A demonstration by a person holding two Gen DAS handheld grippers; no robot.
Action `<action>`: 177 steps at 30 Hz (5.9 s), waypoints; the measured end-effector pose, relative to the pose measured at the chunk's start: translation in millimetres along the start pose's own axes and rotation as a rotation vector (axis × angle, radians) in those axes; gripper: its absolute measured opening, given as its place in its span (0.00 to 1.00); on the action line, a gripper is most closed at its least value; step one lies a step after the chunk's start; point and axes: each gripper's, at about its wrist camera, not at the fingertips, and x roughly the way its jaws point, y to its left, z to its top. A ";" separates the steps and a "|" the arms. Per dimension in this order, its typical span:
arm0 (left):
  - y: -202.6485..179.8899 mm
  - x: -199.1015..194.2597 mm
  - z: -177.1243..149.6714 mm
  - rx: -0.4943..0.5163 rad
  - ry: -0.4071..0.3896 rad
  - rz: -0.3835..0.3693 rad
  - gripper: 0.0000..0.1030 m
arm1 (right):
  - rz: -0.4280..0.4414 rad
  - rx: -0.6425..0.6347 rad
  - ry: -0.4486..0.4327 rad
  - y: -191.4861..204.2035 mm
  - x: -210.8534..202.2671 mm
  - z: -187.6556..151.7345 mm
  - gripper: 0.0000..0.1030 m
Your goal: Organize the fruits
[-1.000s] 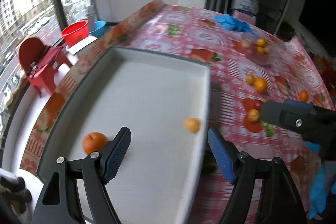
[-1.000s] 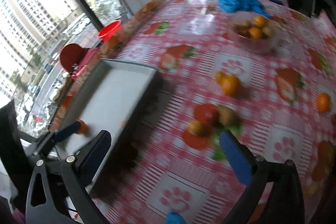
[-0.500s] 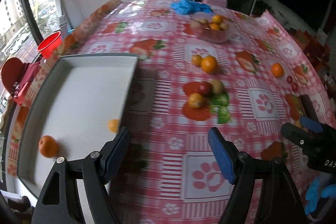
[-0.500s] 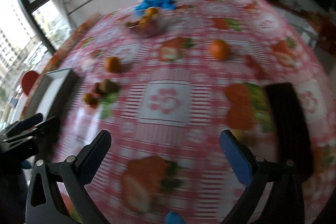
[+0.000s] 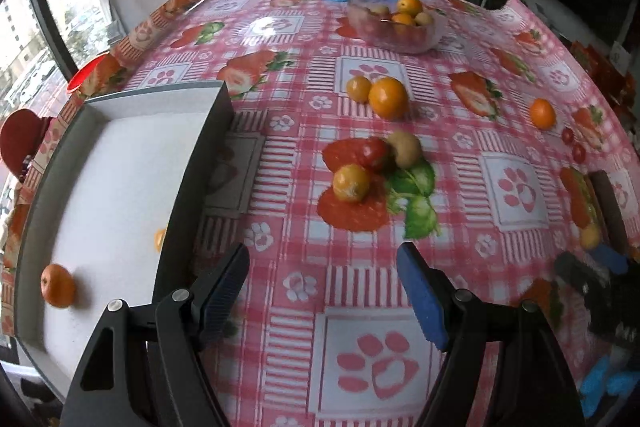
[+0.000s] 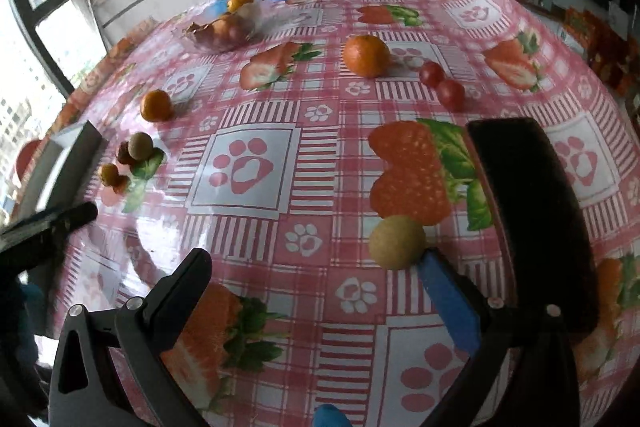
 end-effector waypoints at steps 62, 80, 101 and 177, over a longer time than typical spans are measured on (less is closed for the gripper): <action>5.9 -19.7 -2.5 0.018 -0.089 -0.119 0.23 | 0.275 0.109 -0.006 -15.2 -19.2 -6.6 0.27; 42.5 -56.4 -2.6 -0.028 -0.168 -0.124 0.23 | 0.333 -0.001 -0.010 53.5 -34.4 17.8 0.27; 144.1 -68.5 -13.6 -0.185 -0.233 -0.056 0.23 | 0.473 -0.264 0.048 225.9 -27.5 58.3 0.27; 46.5 -147.7 29.1 -0.140 -0.254 -0.195 0.94 | 0.520 -0.042 -0.061 76.5 -110.2 108.3 1.00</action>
